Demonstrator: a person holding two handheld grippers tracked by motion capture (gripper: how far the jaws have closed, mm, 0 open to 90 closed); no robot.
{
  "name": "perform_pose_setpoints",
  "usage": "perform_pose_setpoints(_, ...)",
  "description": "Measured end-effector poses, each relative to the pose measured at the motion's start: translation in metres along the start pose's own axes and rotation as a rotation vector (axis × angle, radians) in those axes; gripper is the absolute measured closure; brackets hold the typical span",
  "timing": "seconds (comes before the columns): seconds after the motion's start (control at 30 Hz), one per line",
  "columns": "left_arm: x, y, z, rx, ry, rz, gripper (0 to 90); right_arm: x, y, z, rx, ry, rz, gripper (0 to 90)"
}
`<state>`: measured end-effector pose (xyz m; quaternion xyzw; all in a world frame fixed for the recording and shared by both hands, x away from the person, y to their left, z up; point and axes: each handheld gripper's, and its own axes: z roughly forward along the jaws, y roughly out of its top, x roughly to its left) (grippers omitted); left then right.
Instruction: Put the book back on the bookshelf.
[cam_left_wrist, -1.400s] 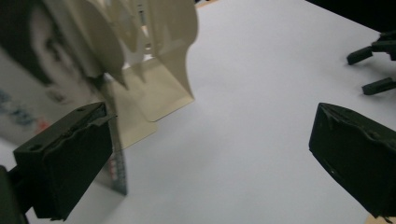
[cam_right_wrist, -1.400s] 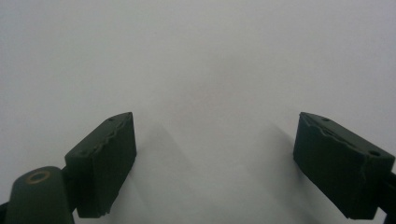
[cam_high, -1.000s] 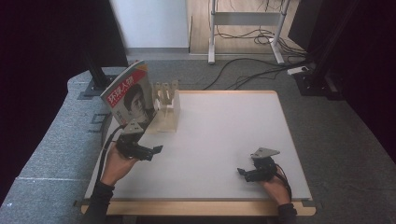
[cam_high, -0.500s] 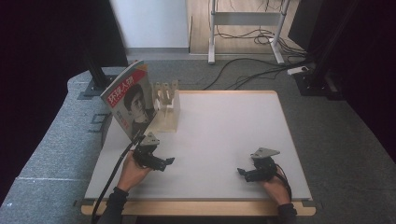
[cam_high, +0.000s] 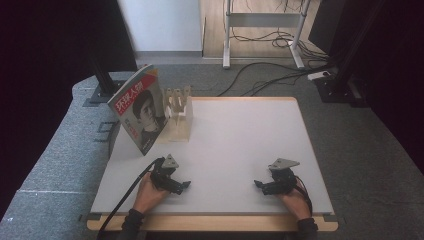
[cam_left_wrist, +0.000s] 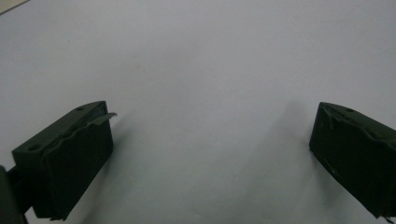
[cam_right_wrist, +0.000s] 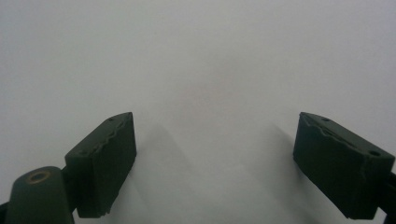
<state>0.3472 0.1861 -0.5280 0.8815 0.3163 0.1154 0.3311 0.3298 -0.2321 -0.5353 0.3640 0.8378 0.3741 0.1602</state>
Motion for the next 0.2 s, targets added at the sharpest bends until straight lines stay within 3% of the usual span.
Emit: perform_pose_setpoints(0.2,0.0004,-0.0003,-0.0001,0.003,-0.002,0.003,0.0,0.0003,-0.0006,0.0001,-0.003,-0.001,0.0,12.5)
